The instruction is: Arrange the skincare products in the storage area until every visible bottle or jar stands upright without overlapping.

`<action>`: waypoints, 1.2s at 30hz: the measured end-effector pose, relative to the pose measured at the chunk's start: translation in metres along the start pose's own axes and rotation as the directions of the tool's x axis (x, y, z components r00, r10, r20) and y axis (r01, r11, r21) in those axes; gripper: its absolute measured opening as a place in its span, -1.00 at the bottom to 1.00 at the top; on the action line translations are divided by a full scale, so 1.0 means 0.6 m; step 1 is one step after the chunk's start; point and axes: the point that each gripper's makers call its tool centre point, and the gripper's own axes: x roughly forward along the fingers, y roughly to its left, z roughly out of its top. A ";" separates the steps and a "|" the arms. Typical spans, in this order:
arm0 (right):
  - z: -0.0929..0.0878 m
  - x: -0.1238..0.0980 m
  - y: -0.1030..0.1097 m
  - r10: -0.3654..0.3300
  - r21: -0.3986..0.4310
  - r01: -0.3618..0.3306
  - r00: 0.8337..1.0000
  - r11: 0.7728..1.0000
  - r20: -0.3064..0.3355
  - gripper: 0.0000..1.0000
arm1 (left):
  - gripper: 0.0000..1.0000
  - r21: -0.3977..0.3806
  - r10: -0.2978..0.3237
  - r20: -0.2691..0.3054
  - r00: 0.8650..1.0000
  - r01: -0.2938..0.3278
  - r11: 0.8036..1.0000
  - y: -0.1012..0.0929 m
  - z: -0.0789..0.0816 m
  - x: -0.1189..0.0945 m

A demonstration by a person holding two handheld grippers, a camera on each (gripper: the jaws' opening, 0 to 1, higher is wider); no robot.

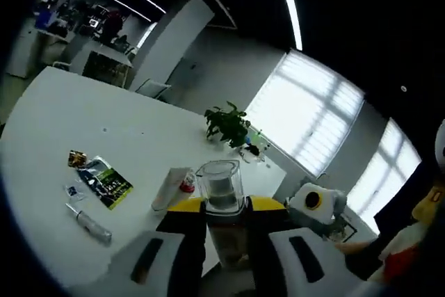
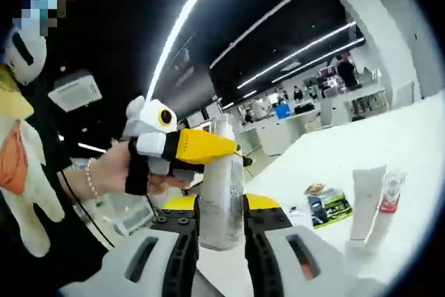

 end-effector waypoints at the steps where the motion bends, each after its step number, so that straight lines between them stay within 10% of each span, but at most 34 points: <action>1: -0.001 0.000 -0.001 -0.022 -0.044 0.021 1.000 0.999 -0.018 -0.52 | -0.67 0.029 0.034 -0.011 0.999 -0.033 0.999 0.009 0.000 0.003; 7: 0.022 0.001 -0.019 -0.176 -0.182 0.174 0.984 0.968 0.003 -0.55 | -0.66 0.100 0.105 -0.011 0.994 -0.103 0.990 -0.005 0.003 0.023; 16: 0.005 0.008 -0.039 -0.254 -0.077 0.250 0.966 0.965 -0.041 -0.59 | -0.67 0.208 0.157 0.064 0.986 -0.167 0.964 -0.022 0.002 0.019; 21: 0.006 0.006 -0.027 -0.115 0.178 0.110 0.993 0.978 0.016 -0.62 | -0.68 0.189 0.048 0.077 0.996 -0.062 0.980 -0.026 0.004 0.009; 24: 0.018 -0.007 -0.015 0.008 0.286 -0.038 0.994 0.957 0.105 -0.62 | -0.66 0.169 -0.109 0.040 0.993 0.101 0.980 -0.051 0.000 -0.001; 27: 0.055 -0.026 0.010 0.151 0.347 -0.232 0.958 0.909 0.245 -0.62 | -0.53 0.069 -0.288 -0.049 0.956 0.291 0.954 -0.076 -0.018 -0.020; 33: 0.065 -0.037 0.053 0.363 0.301 -0.426 0.899 0.853 0.245 -0.62 | -0.52 0.133 -0.432 -0.061 0.900 0.436 0.890 -0.123 -0.012 -0.035; 36: 0.087 -0.045 0.068 0.448 0.363 -0.545 0.835 0.756 0.321 -0.62 | -0.66 0.105 -0.516 -0.023 0.856 0.516 0.850 -0.151 0.000 -0.044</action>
